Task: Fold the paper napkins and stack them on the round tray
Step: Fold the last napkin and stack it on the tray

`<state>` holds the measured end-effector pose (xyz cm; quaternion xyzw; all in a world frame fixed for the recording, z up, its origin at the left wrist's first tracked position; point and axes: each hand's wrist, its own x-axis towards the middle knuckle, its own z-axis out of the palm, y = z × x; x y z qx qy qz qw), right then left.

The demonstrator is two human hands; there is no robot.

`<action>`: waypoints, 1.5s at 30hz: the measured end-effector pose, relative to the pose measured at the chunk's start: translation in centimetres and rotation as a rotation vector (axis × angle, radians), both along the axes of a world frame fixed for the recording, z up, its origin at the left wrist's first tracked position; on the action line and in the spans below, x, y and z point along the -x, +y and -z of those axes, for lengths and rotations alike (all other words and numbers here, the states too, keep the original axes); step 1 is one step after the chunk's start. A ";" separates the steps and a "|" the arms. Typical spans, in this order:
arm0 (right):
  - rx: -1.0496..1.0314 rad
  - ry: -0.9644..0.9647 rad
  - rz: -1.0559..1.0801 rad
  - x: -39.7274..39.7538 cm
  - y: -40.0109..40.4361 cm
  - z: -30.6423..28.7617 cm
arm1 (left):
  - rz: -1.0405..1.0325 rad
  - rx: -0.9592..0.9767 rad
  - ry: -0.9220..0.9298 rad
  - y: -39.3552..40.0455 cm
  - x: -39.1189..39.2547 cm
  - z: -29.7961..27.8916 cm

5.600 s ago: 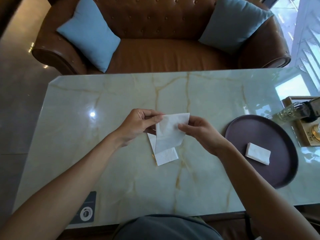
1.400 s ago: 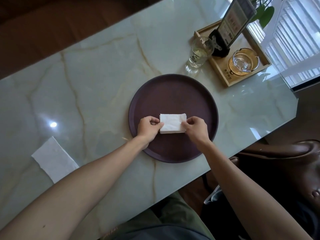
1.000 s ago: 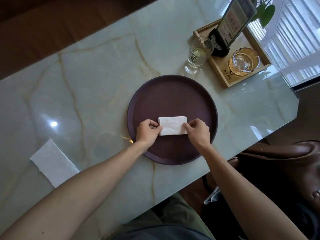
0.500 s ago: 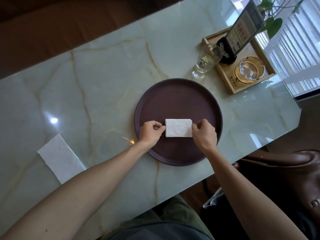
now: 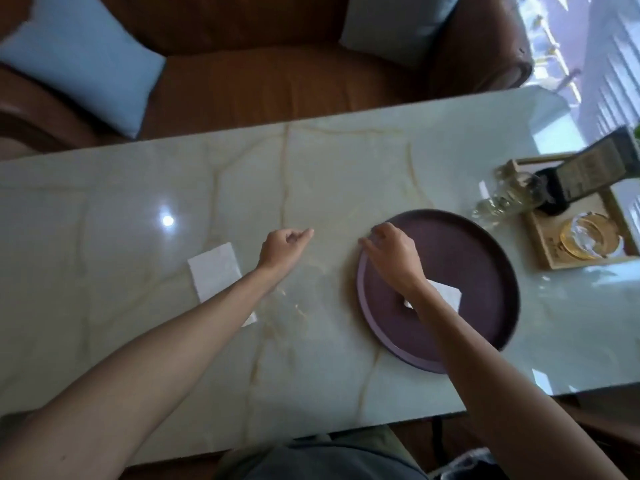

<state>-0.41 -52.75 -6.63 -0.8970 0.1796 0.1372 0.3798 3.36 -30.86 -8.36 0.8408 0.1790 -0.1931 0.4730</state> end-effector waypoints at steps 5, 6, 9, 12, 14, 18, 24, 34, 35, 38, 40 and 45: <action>-0.062 0.051 -0.110 -1.6 8.1 0.2 | -0.172 0.024 -0.024 8.7 0.7 -1.4; -0.069 0.064 -0.127 -1.7 9.8 0.4 | -0.191 0.019 -0.022 10.4 1.1 -1.5; -0.087 0.108 -0.154 -1.3 14.4 1.4 | -0.245 0.013 0.003 15.2 2.3 -0.8; -0.115 0.180 -0.139 -0.6 18.5 2.6 | -0.287 0.015 0.064 19.0 3.7 1.1; -0.133 0.219 -0.126 0.2 20.4 3.5 | -0.300 0.043 0.094 20.5 4.7 2.5; -0.187 0.319 -0.035 1.6 24.1 5.6 | -0.308 0.040 0.191 23.0 6.5 4.8; -0.220 0.398 0.082 2.8 27.7 7.9 | -0.338 0.161 0.312 24.1 7.2 6.7; -0.234 0.396 0.221 2.4 29.8 9.0 | -0.276 0.377 0.430 24.0 5.8 6.6; -0.217 0.384 0.201 2.5 29.9 8.9 | -0.274 0.359 0.424 24.0 5.7 6.7; -0.195 0.349 0.168 2.5 30.1 8.2 | -0.255 0.317 0.406 24.2 5.4 6.8; -0.235 0.325 0.201 2.4 30.2 7.6 | -0.245 0.325 0.407 24.4 5.3 6.7; -0.463 0.277 0.280 2.6 29.8 5.5 | -0.270 0.345 0.355 25.1 4.8 6.2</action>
